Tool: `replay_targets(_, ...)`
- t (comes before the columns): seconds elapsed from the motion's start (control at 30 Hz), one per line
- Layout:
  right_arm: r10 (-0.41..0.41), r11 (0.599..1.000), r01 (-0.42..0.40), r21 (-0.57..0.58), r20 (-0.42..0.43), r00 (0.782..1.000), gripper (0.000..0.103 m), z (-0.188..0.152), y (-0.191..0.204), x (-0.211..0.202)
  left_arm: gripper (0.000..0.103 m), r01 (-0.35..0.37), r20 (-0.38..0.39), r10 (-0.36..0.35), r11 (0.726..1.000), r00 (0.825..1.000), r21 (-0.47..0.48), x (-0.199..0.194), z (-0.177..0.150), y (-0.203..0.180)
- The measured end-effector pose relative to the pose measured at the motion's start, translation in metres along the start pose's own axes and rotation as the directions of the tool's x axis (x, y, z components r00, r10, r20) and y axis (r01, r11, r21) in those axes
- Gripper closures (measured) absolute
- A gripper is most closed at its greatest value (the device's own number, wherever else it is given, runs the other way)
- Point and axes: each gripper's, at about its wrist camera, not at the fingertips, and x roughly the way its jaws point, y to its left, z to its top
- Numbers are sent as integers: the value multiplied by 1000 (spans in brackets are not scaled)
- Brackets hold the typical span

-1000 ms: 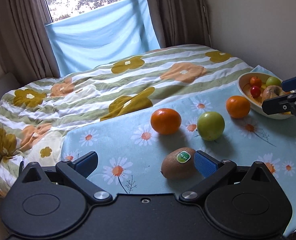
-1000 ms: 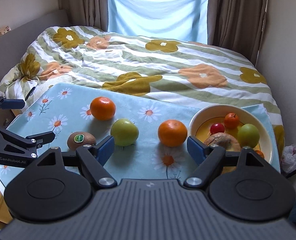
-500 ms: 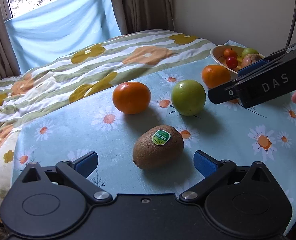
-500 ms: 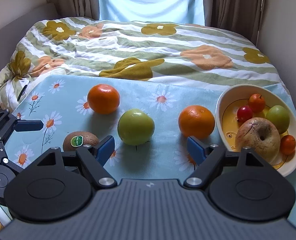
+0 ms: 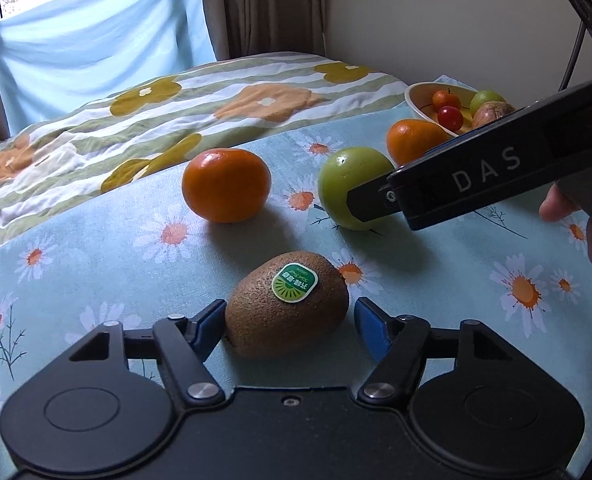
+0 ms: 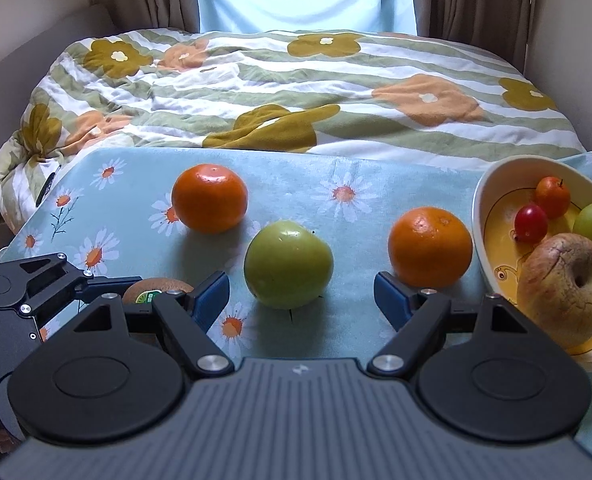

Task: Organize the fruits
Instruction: 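Grasp the kiwi with the left tool while the right tool grasps the green apple, then carry the kiwi and green apple over the bowl and open the left tool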

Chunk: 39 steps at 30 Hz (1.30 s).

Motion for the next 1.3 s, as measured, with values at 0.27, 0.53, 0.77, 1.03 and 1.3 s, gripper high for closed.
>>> replay_targets(0.27, 7, 1000, -7, -3, -16, 1000, 9, 4, 0, 13, 39, 1, 9, -1, 1000, 1000, -1, -1, 1, 3)
replay_targets(0.53, 25, 1000, -25, 9, -27, 999, 12, 8, 0, 24, 39, -22, 9, 22, 1000, 1000, -2, -1, 0, 8)
replay_targets(0.77, 39, 999, -38, 11, -33, 999, 17, 9, 2, 31, 39, -32, 8, 32, 999, 999, -2, -1, 1, 12)
replay_targets(1.03, 45, 999, -45, 18, -38, 998, 32, 8, 3, 34, 40, -56, 5, 56, 998, 998, -2, -3, 1, 14)
replay_targets(1.3, 49, 999, -49, 10, 2, 999, 32, 12, 4, 15, 40, -77, 23, 77, 997, 997, -16, -17, 6, 20)
